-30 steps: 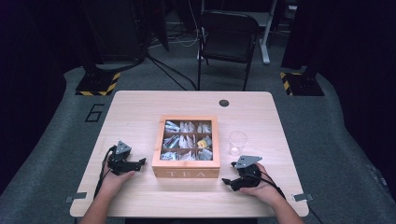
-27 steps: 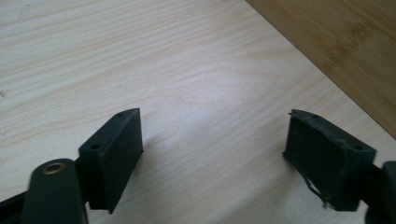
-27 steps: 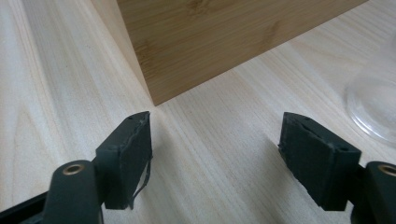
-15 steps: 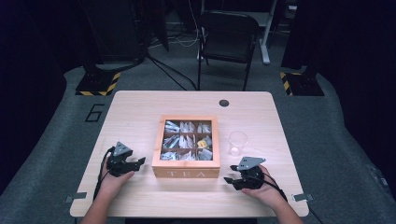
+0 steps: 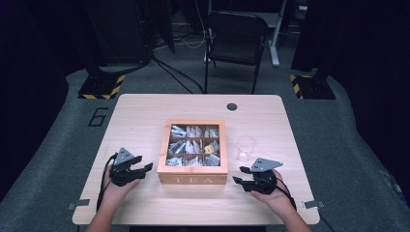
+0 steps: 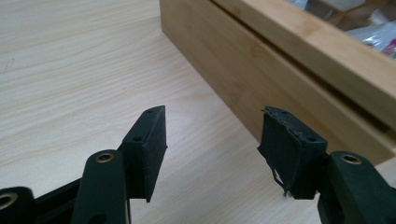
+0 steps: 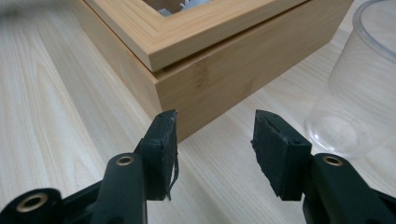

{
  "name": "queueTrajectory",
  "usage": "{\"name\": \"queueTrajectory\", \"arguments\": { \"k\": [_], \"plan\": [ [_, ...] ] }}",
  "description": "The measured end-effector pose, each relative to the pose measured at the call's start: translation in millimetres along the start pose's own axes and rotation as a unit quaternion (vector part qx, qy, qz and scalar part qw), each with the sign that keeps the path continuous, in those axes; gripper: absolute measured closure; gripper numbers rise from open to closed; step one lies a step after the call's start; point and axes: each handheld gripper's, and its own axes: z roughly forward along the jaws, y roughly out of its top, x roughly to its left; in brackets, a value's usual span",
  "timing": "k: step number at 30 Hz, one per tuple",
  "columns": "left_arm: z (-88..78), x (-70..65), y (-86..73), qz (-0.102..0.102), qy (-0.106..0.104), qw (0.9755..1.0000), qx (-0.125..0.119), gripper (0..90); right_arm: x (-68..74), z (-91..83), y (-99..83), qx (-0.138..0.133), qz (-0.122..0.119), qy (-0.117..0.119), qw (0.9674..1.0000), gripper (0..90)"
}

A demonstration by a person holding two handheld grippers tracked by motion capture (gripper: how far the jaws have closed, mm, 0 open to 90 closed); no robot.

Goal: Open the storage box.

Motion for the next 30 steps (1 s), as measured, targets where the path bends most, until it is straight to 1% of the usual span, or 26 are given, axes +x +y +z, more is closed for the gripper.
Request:
{"name": "queueTrajectory", "arguments": {
  "k": [2, 3, 6, 8, 9, 10, 11, 13, 14, 17, 18, 20, 21, 23, 25, 27, 28, 30],
  "plan": [
    [-2.3, -2.6, -0.2, 0.001, 0.001, 1.0000, -0.007, 41.6, 1.2, -0.8, 1.4, 0.000, -0.003, -0.001, 1.0000, 49.7],
    [-4.5, -3.3, 0.1, 0.003, -0.002, 1.0000, -0.004, 42.1, 1.9, -1.4, 2.2, -0.002, -0.004, -0.003, 1.0000, 50.4],
    [-8.7, -5.5, -0.1, 0.004, -0.003, 0.9999, -0.009, 44.0, 4.7, -3.5, 5.0, -0.008, -0.007, -0.006, 0.9999, 52.3],
    [-11.5, -7.1, -0.3, 0.006, -0.007, 0.9999, -0.012, 44.6, 5.2, -5.4, 6.7, -0.013, -0.007, -0.007, 0.9999, 53.4],
    [-12.5, -8.6, -0.4, 0.007, -0.010, 0.9998, -0.014, 45.2, 5.7, -6.0, 7.4, -0.016, 0.000, -0.009, 0.9998, 54.2],
    [-12.5, -8.6, -0.4, 0.007, -0.010, 0.9998, -0.014, 45.6, 5.7, -6.0, 7.4, -0.016, 0.000, -0.009, 0.9998, 54.2],
    [-14.8, -11.0, -0.3, 0.013, -0.016, 0.9997, -0.015, 45.9, 5.8, -7.7, 9.3, -0.020, 0.009, -0.014, 0.9997, 55.0],
    [-16.2, -12.2, -0.4, 0.014, -0.018, 0.9996, -0.014, 46.6, 6.3, -9.0, 10.6, -0.025, 0.014, -0.012, 0.9995, 55.9],
    [-18.8, -14.9, -0.9, 0.014, -0.021, 0.9995, -0.018, 47.1, 6.9, -9.2, 11.5, -0.028, 0.013, -0.010, 0.9995, 56.2],
    [-20.7, -16.9, -1.1, 0.012, -0.026, 0.9994, -0.019, 49.4, 10.8, -9.9, 14.0, -0.033, 0.009, -0.004, 0.9994, 57.5],
    [-22.3, -18.9, -1.1, 0.013, -0.028, 0.9993, -0.022, 49.4, 11.5, -9.0, 14.8, -0.034, 0.004, -0.001, 0.9994, 58.3],
    [-23.0, -20.7, -1.1, 0.014, -0.030, 0.9992, -0.021, 49.4, 14.0, -5.9, 16.2, -0.028, 0.003, 0.009, 0.9996, 58.7],
    [-23.0, -20.7, -1.1, 0.014, -0.030, 0.9992, -0.021, 49.3, 14.0, -5.9, 16.2, -0.028, 0.003, 0.009, 0.9996, 58.7],
    [-23.0, -22.0, -1.9, 0.018, -0.027, 0.9992, -0.021, 49.2, 17.3, -3.1, 17.3, -0.020, -0.002, 0.019, 0.9996, 59.5],
    [-24.2, -22.3, -2.6, 0.018, -0.026, 0.9994, -0.015, 49.3, 18.3, -1.7, 18.0, -0.018, -0.006, 0.021, 0.9996, 59.7],
    [-25.1, -22.1, -3.8, 0.018, -0.025, 0.9994, -0.013, 49.4, 19.1, 0.4, 18.4, -0.016, -0.008, 0.025, 0.9995, 60.4],
    [-25.5, -22.8, -4.6, 0.014, -0.026, 0.9995, -0.014, 49.4, 19.8, 1.4, 18.3, -0.014, -0.004, 0.026, 0.9995, 60.9],
    [-25.8, -22.8, -5.0, 0.017, -0.027, 0.9994, -0.015, 49.4, 20.2, 2.8, 18.3, -0.012, -0.005, 0.030, 0.9995, 61.3]
  ]
}}
